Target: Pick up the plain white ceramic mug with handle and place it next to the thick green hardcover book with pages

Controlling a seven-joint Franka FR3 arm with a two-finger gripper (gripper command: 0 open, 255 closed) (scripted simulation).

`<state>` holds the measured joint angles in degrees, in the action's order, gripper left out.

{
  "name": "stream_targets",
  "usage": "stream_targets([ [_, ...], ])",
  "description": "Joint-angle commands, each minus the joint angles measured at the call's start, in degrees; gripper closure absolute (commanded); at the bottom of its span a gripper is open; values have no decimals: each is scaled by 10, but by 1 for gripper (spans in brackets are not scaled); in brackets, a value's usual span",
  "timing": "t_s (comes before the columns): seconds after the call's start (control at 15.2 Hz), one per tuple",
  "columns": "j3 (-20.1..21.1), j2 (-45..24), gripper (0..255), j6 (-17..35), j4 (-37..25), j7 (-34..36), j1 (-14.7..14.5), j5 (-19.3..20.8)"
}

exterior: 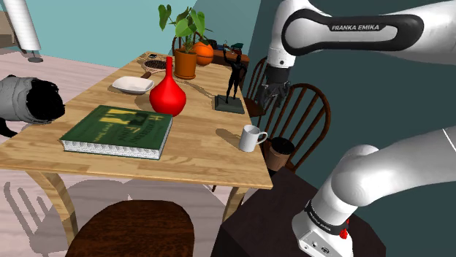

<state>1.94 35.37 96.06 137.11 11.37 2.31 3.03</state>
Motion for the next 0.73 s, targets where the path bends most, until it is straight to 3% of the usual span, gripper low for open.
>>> stream_targets([
  [0.0, -2, -30, 0, 35, 11, 21, 7, -8],
  [0.66, -13, -233, 0, 191, -5, 108, 31, -59],
])
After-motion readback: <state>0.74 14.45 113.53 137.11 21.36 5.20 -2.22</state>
